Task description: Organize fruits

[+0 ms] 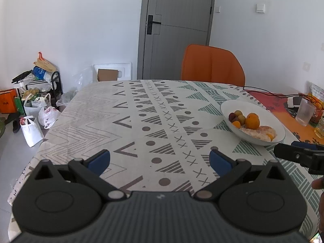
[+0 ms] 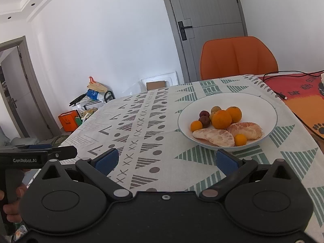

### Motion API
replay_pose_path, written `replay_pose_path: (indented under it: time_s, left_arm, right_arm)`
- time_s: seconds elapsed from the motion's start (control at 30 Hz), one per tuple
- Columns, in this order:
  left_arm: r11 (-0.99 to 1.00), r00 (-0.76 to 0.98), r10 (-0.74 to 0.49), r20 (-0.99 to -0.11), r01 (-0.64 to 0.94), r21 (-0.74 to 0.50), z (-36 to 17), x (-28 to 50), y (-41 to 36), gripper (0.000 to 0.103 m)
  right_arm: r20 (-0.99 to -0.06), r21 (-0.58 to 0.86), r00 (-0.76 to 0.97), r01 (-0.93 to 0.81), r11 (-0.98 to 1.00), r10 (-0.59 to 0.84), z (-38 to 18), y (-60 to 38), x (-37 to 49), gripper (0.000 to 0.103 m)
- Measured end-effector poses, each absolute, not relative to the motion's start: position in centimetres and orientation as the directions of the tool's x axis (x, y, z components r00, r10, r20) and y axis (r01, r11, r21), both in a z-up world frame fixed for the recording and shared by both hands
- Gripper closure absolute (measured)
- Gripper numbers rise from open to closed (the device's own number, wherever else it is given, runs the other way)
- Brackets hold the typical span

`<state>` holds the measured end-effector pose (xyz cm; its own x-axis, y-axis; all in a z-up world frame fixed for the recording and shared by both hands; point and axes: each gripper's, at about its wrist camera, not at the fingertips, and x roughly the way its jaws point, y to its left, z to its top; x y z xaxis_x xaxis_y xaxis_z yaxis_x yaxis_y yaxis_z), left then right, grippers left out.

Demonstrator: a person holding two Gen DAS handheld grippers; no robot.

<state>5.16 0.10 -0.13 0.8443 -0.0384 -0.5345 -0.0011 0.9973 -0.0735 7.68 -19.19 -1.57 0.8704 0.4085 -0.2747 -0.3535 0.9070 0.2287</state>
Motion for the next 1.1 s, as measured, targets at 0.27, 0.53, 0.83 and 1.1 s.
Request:
replay_pose_path:
  time_s: [0.27,0.53,0.83,1.1]
  left_arm:
    - [0.997,0.844,-0.029,-0.536,-0.012,-0.071,-0.25,5.03,0.4,0.0]
    - [0.997,0.844,-0.03,-0.535,-0.012,-0.074,-0.32,5.02,0.52,0.0]
    - [0.997,0.84,-0.032,-0.542,-0.011,-0.076,-0.36,5.17,0.38,0.0]
    - [0.998,0.838,-0.045,-0.543,0.009,-0.07,-0.42,5.47,-0.36,0.0]
  right_arm:
    - [-0.278,0.232,0.869,-0.353,0.906,0.409,-1.75,-19.06,7.76,0.0]
    - [-0.279,0.231,0.869,-0.353,0.907,0.409,-1.87,-19.01,7.73,0.0]
    - [-0.278,0.236,0.871,-0.347,0.908,0.406,-2.0,-19.02,7.69,0.0]
    - [-0.285,0.241,0.871,-0.339,0.909,0.401,-2.31,-19.3,7.81,0.0]
